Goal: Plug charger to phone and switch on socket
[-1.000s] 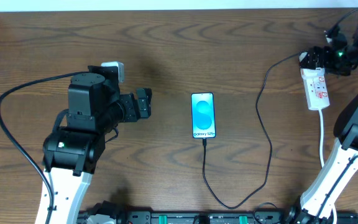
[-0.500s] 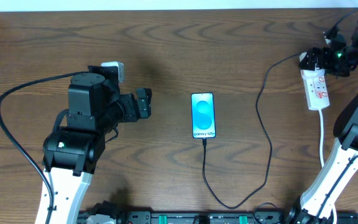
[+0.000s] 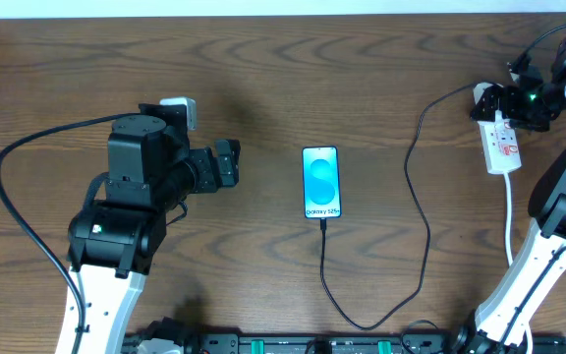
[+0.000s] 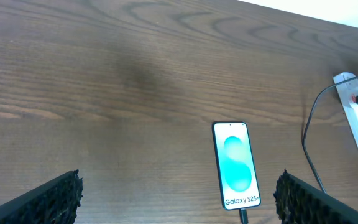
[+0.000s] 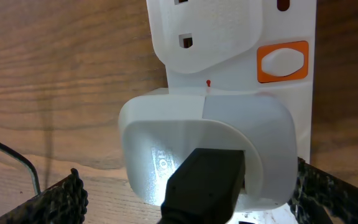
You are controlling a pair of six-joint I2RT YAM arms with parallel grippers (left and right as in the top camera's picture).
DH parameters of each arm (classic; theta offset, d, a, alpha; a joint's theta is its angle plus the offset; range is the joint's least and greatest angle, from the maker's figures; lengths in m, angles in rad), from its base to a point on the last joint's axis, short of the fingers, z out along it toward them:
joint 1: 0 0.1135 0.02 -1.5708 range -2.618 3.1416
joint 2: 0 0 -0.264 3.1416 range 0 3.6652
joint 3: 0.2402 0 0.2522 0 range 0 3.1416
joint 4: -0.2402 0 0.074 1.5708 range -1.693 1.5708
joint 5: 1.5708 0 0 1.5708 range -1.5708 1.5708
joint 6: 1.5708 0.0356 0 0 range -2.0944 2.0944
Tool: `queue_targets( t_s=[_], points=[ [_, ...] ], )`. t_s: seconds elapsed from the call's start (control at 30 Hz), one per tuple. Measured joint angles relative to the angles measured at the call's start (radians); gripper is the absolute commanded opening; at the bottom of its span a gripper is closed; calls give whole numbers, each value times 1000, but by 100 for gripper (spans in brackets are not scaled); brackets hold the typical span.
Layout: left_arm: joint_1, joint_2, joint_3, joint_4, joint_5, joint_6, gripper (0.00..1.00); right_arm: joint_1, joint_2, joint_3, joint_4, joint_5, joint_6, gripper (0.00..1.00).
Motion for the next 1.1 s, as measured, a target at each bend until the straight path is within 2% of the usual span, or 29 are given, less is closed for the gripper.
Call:
queue_targets(
  t_s=[1.1],
  points=[
    [0, 0, 0, 0, 0, 0, 99, -13, -18, -30, 19, -78, -4, 99]
  ],
)
